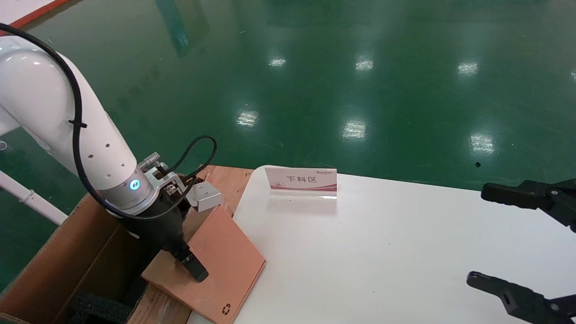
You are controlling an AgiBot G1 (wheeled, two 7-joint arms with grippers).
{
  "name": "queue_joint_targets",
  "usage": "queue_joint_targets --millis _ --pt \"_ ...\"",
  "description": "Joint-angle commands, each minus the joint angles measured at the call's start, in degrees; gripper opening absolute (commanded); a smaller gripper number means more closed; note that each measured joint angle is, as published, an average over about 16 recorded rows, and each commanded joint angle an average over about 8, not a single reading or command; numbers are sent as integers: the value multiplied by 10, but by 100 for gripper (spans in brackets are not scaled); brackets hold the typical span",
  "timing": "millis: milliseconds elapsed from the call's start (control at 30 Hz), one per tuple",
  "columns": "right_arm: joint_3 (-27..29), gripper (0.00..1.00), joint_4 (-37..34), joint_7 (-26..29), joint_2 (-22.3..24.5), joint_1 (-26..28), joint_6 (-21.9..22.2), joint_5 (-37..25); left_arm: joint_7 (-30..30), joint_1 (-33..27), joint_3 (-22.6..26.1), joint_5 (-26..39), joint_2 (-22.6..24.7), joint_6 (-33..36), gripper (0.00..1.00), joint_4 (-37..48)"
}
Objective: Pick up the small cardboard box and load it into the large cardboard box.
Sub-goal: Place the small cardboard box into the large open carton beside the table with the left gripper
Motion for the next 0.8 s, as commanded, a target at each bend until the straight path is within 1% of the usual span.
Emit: queue_joint_targets --millis 33,400,633,800 --pt "0 0 0 0 0 0 0 0 0 0 0 0 0 0 0 0" --pt "0 0 0 0 0 0 0 0 0 -8 -3 1 -1 0 0 -6" --pt "0 0 0 0 0 0 0 0 3 -65 -28 -10 -19 15 0 -42" --pt "0 0 0 0 0 0 0 0 2 -105 -41 -13 -24 32 0 -48"
